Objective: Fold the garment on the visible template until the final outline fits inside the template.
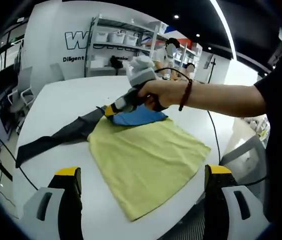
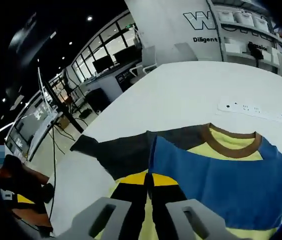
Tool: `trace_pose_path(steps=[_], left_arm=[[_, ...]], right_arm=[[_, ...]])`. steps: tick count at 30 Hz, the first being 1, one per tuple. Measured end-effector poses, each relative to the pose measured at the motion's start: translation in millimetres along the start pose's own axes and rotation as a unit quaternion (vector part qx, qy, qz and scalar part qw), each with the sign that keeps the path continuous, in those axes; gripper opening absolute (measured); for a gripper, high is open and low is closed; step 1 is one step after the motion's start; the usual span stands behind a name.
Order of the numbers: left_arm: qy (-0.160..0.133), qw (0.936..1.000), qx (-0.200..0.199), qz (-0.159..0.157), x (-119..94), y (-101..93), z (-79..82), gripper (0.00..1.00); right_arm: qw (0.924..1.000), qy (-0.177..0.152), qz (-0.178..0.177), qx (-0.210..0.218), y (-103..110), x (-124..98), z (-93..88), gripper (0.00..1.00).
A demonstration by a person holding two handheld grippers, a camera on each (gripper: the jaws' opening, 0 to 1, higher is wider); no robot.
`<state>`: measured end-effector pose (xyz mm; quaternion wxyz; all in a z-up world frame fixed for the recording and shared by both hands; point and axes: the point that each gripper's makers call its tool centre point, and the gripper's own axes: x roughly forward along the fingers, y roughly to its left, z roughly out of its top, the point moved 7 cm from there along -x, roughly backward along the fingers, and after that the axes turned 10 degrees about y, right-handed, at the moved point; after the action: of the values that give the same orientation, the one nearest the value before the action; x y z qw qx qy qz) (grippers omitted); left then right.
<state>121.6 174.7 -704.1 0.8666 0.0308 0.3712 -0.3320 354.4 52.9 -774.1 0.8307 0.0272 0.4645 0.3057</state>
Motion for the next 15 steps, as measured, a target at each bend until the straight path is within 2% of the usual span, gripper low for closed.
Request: trace_pose_path(steps=[3,5,8,11,12,14,15], left_arm=[[0.003,1.0,-0.003,0.002,-2,1.3,-2.5,0.99],[-0.008,0.9999,-0.012,-0.008,-5,-0.3,-1.0,0.99],[-0.021,0.9996,-0.015,-0.01,-8,-0.8,1.8,0.99],[-0.017,0.9997,-0.015,-0.003,-8,0.8,0.8,0.99],[-0.014,0.9998,-0.015,-0.003,-8,0.9,0.1,0.99],[-0.009,0.9999,-0.01,-0.001,-8,0.4,-0.8,0.99],[-0.007,0.9999,-0.007,-0.001,-8,0.4,-0.8,0.99]], right_arm=[[0.9997,0.013,-0.006,-0.02,3,8,-4.0,0.0],[0.9995,0.021,-0.008,-0.021,2,16,-6.9,0.0],[0.9996,0.026,-0.009,-0.003,0,23,-10.7,0.0],[0.9996,0.026,-0.005,0.015,0,33,-13.6,0.0],[0.9996,0.023,0.001,0.016,1,35,-14.4,0.0],[0.9982,0.005,0.036,0.048,8,42,-15.4,0.0],[0.9973,0.022,0.038,0.059,10,44,-20.2,0.0]])
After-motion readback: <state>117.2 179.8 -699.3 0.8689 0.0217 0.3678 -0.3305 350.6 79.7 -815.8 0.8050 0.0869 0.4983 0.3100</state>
